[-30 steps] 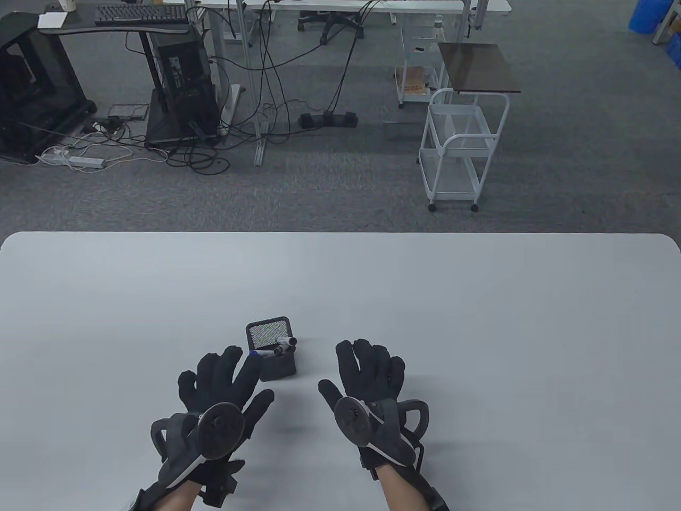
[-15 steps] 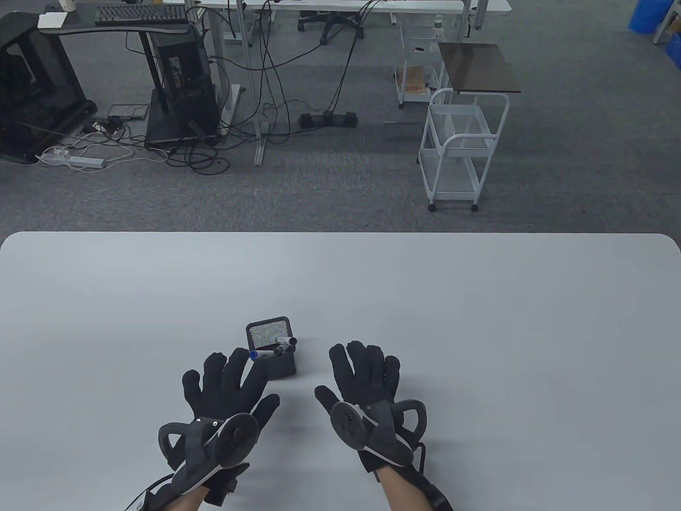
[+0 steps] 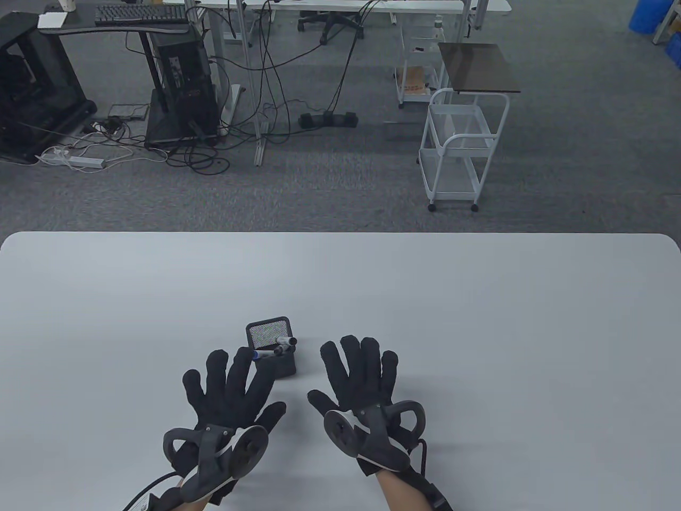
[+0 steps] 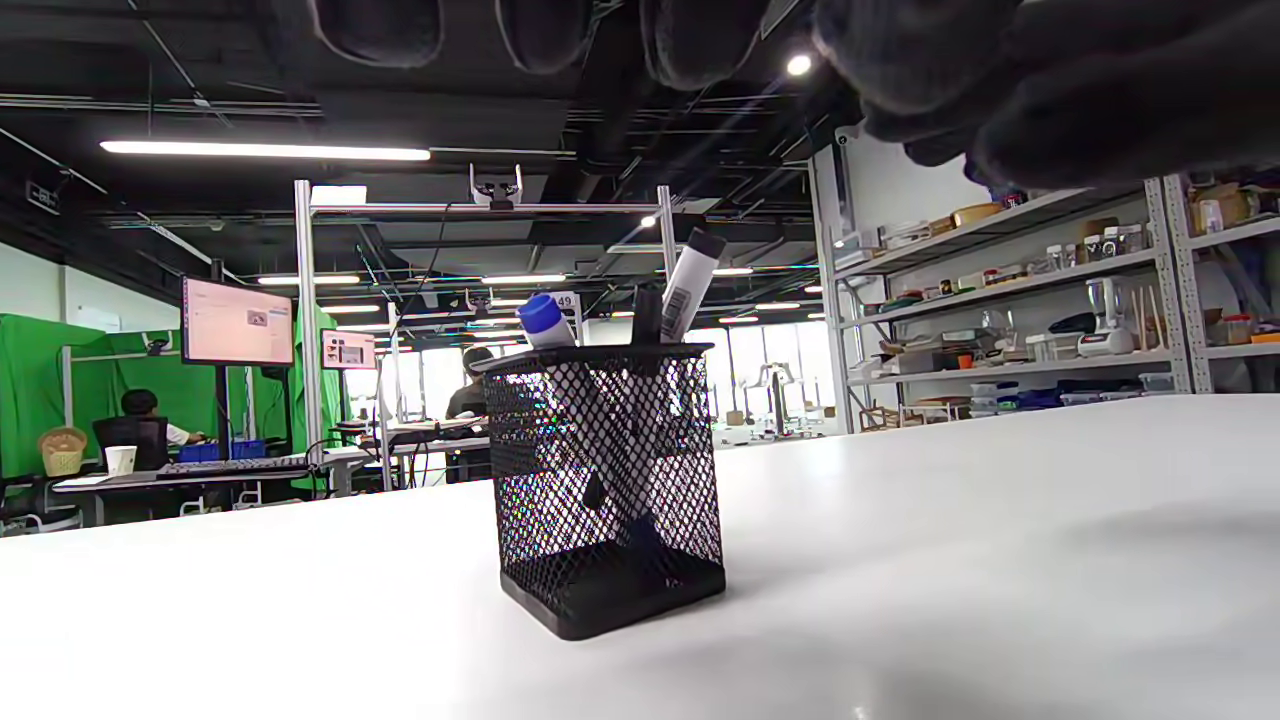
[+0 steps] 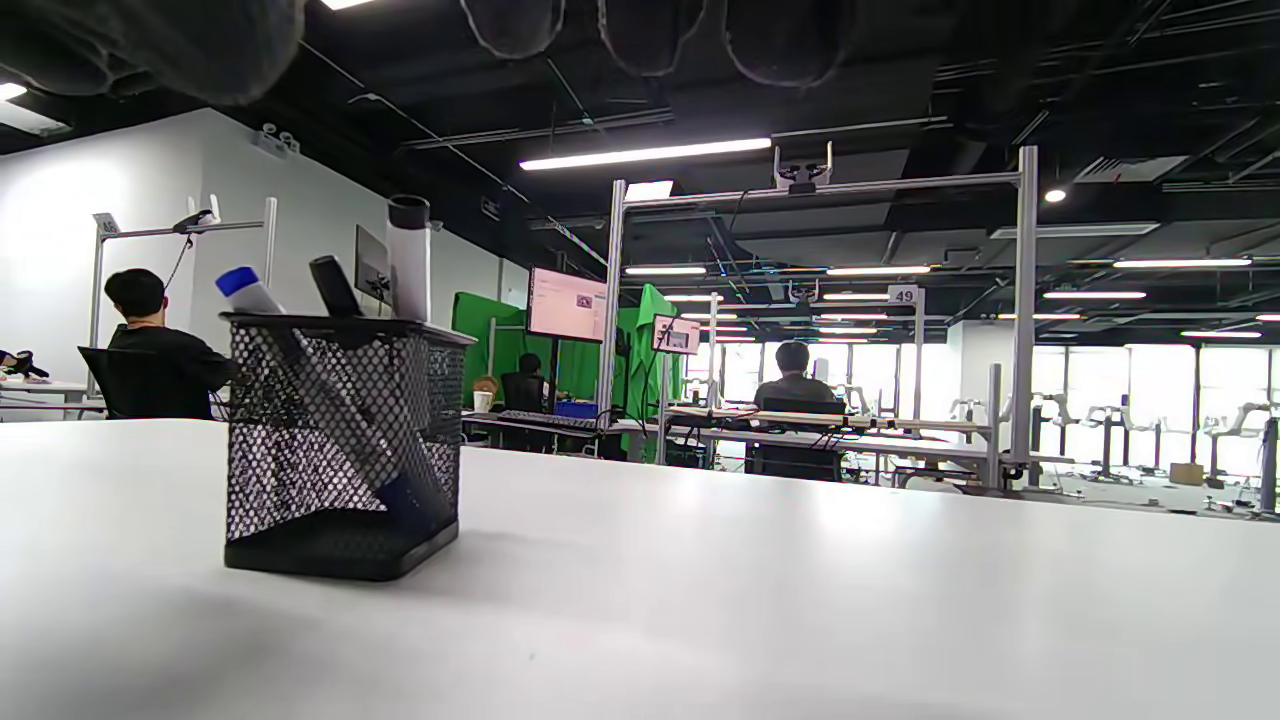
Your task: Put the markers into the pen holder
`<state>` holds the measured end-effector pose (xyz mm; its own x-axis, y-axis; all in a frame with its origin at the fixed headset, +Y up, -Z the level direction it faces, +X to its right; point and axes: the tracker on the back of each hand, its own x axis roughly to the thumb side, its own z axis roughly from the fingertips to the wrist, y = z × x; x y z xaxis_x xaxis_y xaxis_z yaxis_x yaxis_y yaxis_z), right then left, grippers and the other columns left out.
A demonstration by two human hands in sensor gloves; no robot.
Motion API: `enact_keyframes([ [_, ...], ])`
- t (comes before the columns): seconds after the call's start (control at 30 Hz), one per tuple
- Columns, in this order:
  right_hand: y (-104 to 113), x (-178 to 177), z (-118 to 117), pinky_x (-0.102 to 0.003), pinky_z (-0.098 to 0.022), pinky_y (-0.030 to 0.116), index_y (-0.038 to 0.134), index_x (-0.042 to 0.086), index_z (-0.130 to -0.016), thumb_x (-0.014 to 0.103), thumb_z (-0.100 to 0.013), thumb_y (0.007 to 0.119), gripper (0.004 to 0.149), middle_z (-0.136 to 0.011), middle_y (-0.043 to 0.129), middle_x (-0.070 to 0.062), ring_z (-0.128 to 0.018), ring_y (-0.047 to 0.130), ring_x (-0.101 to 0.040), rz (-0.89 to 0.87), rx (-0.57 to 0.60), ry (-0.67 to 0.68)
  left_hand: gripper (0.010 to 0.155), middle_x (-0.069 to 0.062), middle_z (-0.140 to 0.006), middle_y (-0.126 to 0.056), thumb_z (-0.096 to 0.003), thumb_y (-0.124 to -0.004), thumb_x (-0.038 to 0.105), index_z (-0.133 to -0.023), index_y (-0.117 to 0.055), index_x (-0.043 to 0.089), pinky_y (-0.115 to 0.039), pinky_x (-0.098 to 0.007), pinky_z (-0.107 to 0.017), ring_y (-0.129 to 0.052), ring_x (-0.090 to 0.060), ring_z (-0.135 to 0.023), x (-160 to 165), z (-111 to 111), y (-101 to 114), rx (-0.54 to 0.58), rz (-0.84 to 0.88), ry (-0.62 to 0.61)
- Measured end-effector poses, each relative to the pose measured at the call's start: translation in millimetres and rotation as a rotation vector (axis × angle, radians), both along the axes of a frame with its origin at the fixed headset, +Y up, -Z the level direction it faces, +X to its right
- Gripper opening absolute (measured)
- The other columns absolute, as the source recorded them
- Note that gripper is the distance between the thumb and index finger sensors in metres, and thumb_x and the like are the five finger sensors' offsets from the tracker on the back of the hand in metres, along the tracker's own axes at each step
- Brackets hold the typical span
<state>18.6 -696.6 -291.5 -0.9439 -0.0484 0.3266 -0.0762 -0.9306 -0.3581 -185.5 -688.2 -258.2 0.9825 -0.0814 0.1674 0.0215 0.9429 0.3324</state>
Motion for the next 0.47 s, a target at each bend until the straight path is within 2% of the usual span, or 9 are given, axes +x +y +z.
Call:
enact_keyframes([
  [0.47, -0.5, -0.6, 0.5, -0.073, -0.073, 0.026, 0.028, 0.021, -0.123, 0.066, -0.06, 0.056, 0.082, -0.127, 0.025, -0.023, -0.114, 0.038, -0.058, 0.001, -0.005, 0.005, 0.071, -0.006, -0.134, -0.027, -0.0577, -0.061, 0.064, -0.121, -0.039, 0.041, -0.025, -0.08, -0.078, -0.032, -0.055, -0.122, -0.4, 0.3, 0.3, 0.0, 0.002, 0.0],
])
